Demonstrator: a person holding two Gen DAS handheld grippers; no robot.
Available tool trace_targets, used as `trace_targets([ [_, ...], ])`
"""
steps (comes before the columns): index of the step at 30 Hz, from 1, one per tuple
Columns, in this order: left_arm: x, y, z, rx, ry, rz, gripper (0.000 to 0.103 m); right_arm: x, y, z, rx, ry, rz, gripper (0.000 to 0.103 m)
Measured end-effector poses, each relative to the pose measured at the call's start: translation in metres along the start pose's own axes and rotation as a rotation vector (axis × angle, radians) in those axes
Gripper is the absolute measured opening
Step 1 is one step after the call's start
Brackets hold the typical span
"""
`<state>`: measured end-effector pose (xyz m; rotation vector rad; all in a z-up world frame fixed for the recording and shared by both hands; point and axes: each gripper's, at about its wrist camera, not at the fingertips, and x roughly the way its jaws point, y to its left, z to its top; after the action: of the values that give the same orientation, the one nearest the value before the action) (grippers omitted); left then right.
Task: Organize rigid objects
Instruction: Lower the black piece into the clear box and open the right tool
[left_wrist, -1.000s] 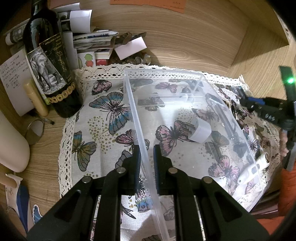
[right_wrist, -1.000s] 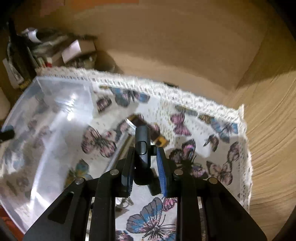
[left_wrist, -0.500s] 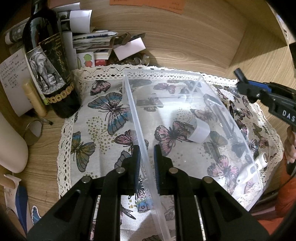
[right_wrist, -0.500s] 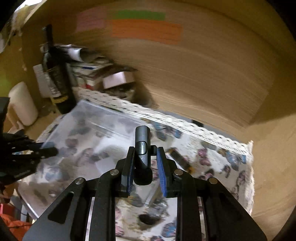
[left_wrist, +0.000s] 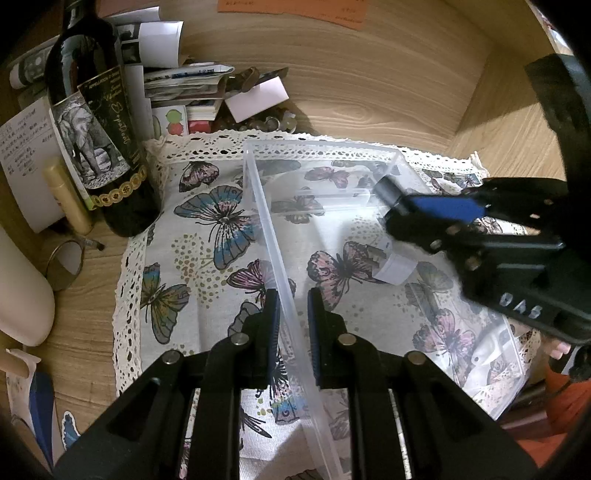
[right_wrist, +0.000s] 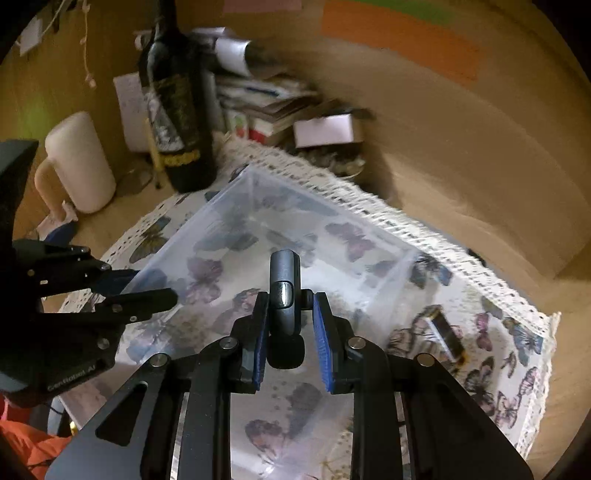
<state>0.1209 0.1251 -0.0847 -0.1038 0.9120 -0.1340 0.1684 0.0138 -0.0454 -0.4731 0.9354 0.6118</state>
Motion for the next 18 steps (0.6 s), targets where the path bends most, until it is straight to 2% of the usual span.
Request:
trace_targets([
  [4,0.0,0.0,-0.001,-0.001,-0.003,-0.002,0.014,0.011,0.008,0.0,-0.017,0.041,0.028,0.021],
  [9,0.0,0.0,-0.001,-0.001,-0.002,-0.001,0.014,0.014,0.017,0.0,-0.043,0.049,0.034,0.022],
  [11,0.0,0.0,-0.001,-0.001,-0.003,0.0,0.014,0.014,0.019,0.0,-0.045,0.046,0.035,0.028],
  [12,0.0,0.0,-0.001,-0.002,-0.002,-0.001,0.014,0.012,0.019,0.001,-0.046,0.041,0.033,0.036],
  [14,0.0,0.0,-0.001,0.0,-0.002,0.0,0.014,0.008,0.019,0.001,-0.045,0.021,0.024,0.042],
  [18,0.0,0.0,-0.001,0.0,-0.002,0.001,0.014,0.001,0.017,0.001,-0.045,-0.001,0.011,0.043],
])
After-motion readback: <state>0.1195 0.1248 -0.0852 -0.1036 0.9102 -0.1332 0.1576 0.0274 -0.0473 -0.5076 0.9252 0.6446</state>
